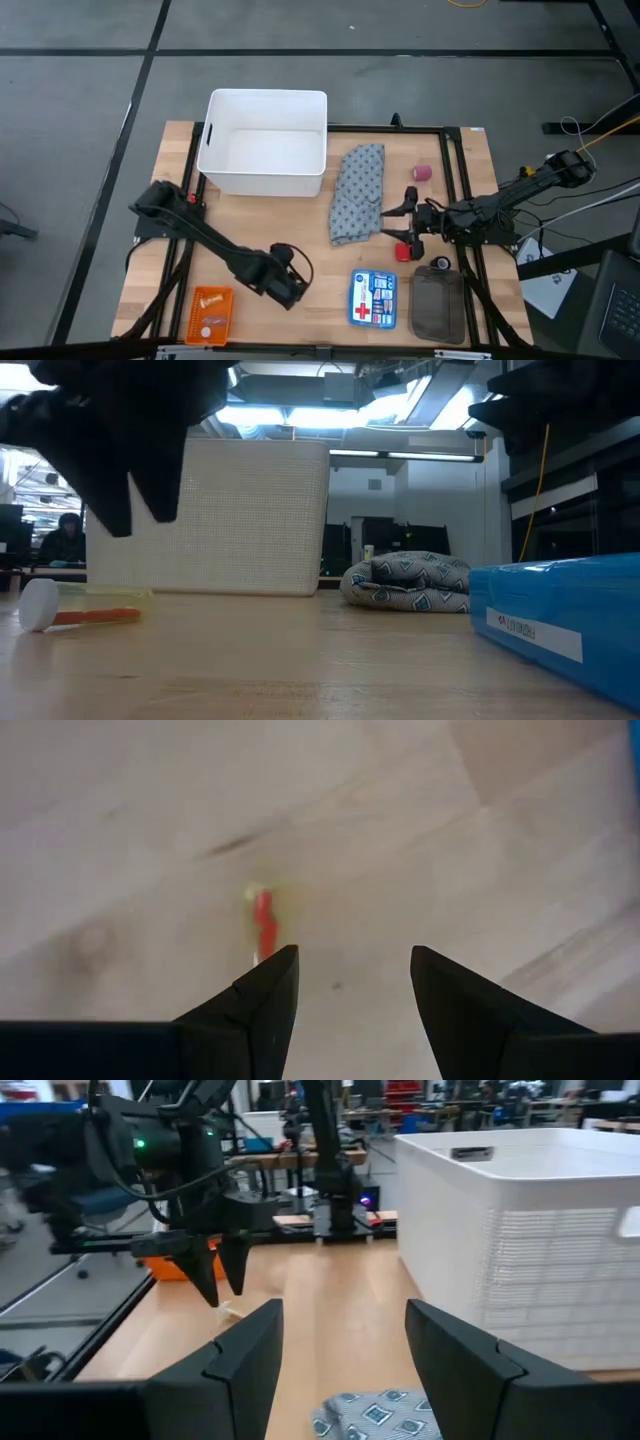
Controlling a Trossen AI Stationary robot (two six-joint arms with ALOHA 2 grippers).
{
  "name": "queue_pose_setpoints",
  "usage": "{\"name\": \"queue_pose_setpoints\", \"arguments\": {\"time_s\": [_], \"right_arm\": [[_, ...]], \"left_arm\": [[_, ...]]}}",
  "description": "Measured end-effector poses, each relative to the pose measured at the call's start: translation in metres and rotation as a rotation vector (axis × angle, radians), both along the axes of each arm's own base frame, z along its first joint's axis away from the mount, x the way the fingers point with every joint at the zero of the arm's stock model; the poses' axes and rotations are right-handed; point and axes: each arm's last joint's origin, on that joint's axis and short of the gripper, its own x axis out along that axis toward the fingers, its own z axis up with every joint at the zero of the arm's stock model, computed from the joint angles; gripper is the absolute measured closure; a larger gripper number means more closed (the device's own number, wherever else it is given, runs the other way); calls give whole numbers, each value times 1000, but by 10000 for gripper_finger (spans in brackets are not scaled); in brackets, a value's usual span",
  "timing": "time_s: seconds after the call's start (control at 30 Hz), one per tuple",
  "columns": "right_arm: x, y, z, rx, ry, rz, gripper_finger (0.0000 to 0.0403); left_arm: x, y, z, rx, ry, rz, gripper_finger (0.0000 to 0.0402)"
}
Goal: Pick & place medical supplies in basket/bin
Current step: Put the yellow pill bottle into the orange bin
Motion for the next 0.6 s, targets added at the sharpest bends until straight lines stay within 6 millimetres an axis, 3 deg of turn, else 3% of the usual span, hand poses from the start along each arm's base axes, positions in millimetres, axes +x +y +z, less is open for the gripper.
{"name": "queue_pose_setpoints", "arguments": {"time_s": [0.23,0.6], "right_arm": [[0,2,0,-2,5,59,191],[0,2,0,-26,3,57,191]], "left_arm": [[4,-14,-14,26,180,32,210],[0,-24,-14,-2,185,31,210]]}}
